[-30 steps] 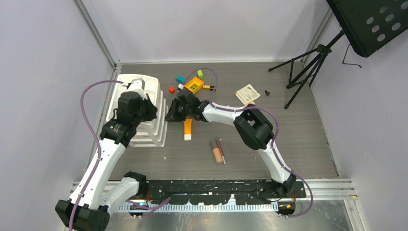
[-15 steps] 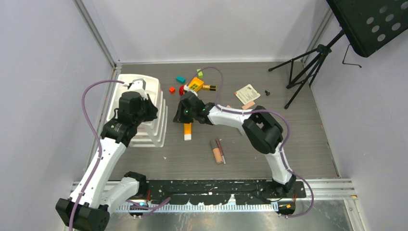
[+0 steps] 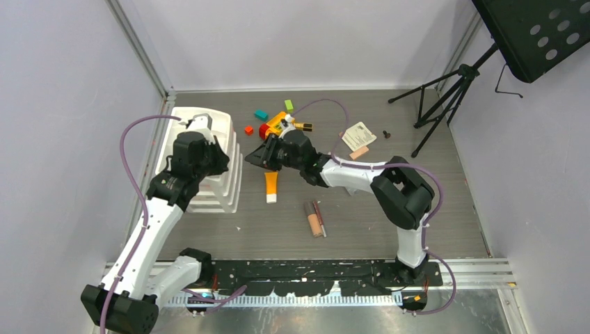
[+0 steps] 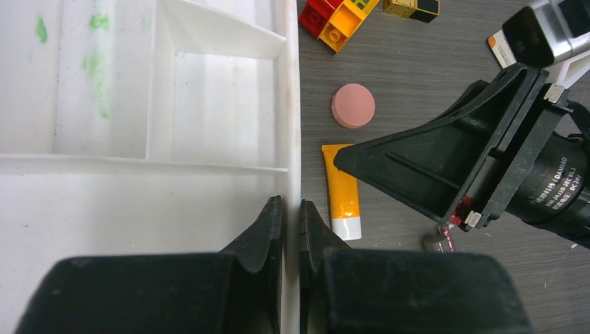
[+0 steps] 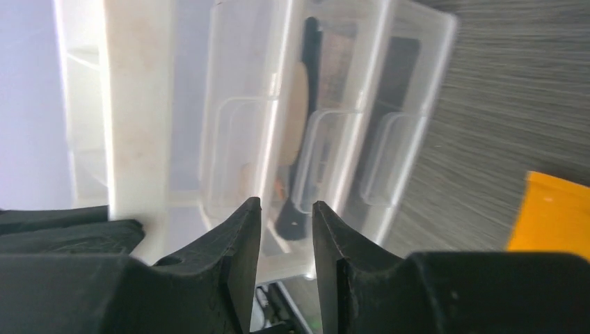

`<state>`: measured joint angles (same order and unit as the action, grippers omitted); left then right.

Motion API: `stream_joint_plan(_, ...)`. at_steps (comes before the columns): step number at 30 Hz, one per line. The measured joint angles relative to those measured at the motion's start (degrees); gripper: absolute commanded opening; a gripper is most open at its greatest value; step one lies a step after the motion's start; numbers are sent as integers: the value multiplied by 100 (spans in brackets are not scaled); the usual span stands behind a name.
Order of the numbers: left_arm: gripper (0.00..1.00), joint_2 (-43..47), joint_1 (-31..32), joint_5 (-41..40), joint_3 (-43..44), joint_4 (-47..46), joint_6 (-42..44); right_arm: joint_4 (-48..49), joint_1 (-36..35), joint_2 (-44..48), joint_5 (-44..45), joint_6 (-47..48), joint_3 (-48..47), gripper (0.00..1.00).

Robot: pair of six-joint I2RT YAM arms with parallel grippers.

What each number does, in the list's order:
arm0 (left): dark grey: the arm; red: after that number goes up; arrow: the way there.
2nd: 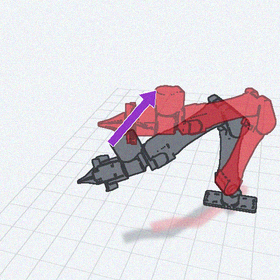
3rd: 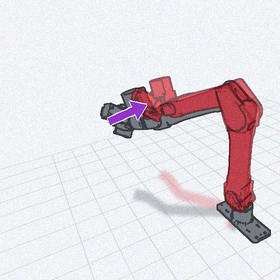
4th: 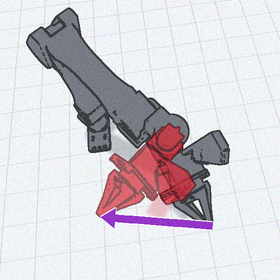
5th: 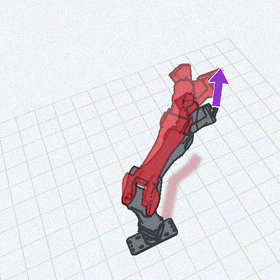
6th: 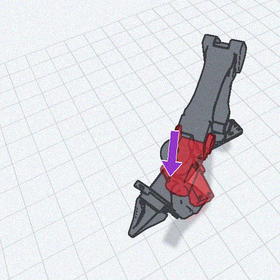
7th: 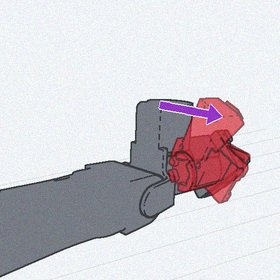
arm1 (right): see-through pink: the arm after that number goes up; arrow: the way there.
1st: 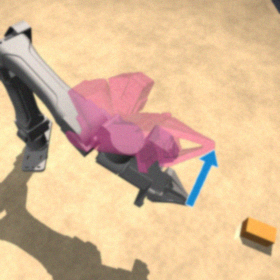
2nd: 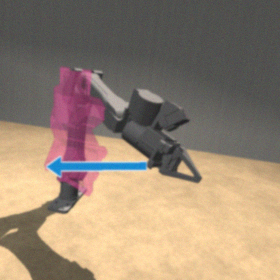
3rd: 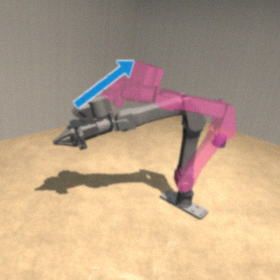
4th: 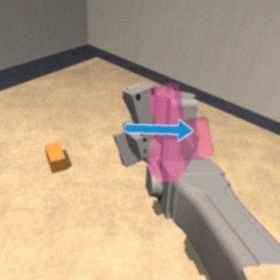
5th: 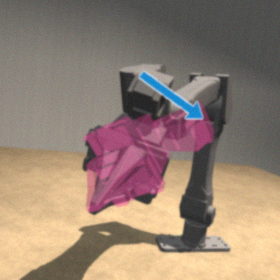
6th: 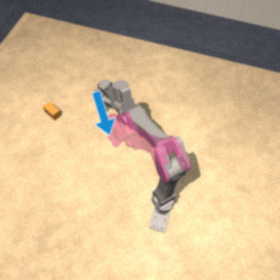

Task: Organize the makeup
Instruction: Open the drawer in the storage box.

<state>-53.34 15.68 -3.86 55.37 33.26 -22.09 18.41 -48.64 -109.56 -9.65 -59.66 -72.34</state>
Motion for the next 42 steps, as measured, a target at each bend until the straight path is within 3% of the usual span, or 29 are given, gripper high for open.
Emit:
stream_joint_plan(16,0,-13,-20,289,105,74,-168,3283,-4,-634,-553,-2114,433,56)
stream_joint_plan(19,0,-13,-20,361,151,83,-210,3550,-4,-848,-555,-2391,435,63)
stream_joint_plan(31,0,-4,-20,417,181,66,-326,4323,-4,-975,-457,-2874,645,62)
stream_joint_plan(42,0,-4,-26,463,181,50,-435,5123,2,-1563,-391,-3469,623,75)
